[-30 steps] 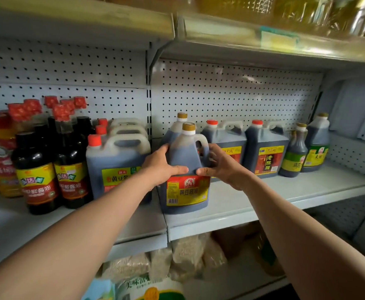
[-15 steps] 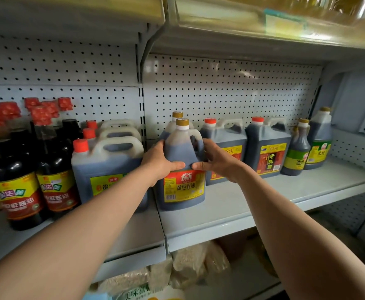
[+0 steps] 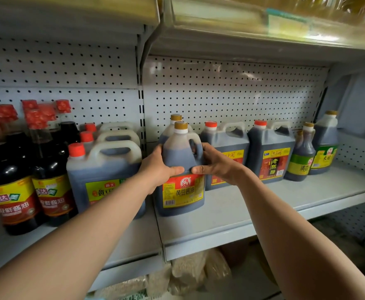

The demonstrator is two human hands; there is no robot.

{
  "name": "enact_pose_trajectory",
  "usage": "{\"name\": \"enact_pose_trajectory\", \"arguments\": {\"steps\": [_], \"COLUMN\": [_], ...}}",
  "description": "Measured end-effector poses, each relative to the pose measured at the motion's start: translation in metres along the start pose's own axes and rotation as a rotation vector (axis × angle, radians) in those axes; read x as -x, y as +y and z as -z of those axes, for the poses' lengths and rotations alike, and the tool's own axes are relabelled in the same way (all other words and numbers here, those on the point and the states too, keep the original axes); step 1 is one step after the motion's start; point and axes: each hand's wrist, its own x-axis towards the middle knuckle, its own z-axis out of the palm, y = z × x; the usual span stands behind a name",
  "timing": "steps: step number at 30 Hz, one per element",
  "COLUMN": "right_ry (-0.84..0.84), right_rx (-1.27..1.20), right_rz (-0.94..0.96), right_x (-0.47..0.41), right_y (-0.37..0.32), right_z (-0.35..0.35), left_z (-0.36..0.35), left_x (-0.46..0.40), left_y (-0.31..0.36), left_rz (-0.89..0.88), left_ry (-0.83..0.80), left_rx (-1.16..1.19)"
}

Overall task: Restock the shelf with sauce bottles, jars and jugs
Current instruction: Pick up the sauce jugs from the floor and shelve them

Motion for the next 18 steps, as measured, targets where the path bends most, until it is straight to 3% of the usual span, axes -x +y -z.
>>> {"name": "enact_pose_trajectory", "arguments": {"steps": [18], "right_ry": [0.003], "right_rx": [0.035], "right_rz": [-0.048], "right_x": [-0.003], "right_y": [-0.0031], "right_z": [-0.0025], "left_z": [0.0013], "left_x": [-0.0065], "left_y": [-0.001], "left_rz": [0.048], "left_ry": [-0.012], "left_rx": [-0.02]}}
